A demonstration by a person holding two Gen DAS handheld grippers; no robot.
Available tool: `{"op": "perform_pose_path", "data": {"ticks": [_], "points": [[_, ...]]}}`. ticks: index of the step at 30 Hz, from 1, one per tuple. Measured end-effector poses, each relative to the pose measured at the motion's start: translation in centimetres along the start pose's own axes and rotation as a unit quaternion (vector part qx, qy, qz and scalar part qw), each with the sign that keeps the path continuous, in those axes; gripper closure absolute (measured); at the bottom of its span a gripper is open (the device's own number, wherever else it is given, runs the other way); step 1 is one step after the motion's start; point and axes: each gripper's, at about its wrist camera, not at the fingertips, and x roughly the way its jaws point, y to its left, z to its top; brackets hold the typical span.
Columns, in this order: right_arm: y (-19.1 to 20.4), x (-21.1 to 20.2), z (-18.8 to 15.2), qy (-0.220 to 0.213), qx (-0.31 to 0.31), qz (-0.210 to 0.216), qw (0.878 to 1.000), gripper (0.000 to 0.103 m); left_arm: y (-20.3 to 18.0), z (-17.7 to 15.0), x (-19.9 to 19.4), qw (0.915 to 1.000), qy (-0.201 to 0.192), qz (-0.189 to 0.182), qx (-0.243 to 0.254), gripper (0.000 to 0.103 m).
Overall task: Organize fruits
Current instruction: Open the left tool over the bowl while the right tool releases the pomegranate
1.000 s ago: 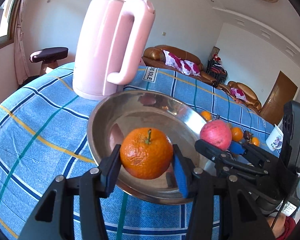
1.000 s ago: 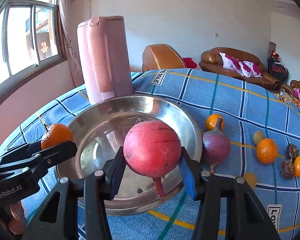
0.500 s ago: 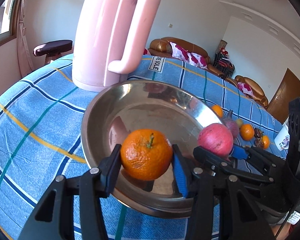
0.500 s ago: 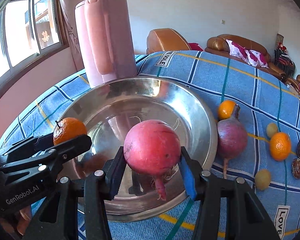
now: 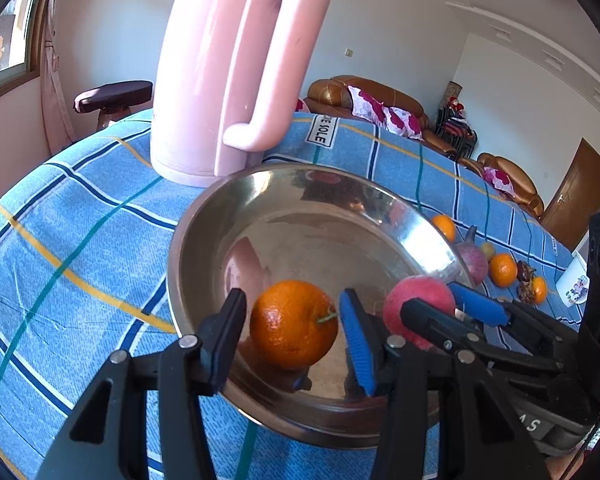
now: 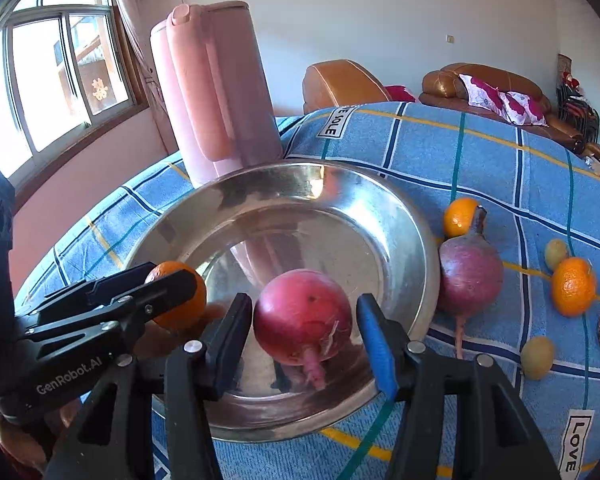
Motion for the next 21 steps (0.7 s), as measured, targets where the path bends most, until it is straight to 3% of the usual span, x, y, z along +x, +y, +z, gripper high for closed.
{"op": "perform_pose_path", "data": {"ticks": [7,9,12,16,21], "points": [[-1.3,-1.9,0.0,-0.054,0.044,-0.002,0.998,0.038,-0.1,0.0,0.0,1.0000,-0.005,0.007,-0.002,0.045],[-1.9,-2.8,0.2,-0.079,0.057,-0.012,0.995,0.038,-0.4,-0.1,-0.3,0.9997,-0.013,0.020,0.005,0.031],[-2.7,-4.0,0.3,-0.118,0.073,-0.044,0.989,0.037,-0.8,-0.2,-0.8,0.9989,-0.027,0.038,0.010,0.023],[-3.2,-5.2,0.3,-0.161,0.078,-0.096,0.979,0.032,-0.9,-0.3,-1.0,0.9978,-0.035,0.055,0.011,0.023],[-2.8,-6.7,0.1,-0.216,0.046,-0.165,0.961,0.031,-1.5,-0.7,-1.7,0.9900,-0.059,0.128,0.012,0.013]]}}
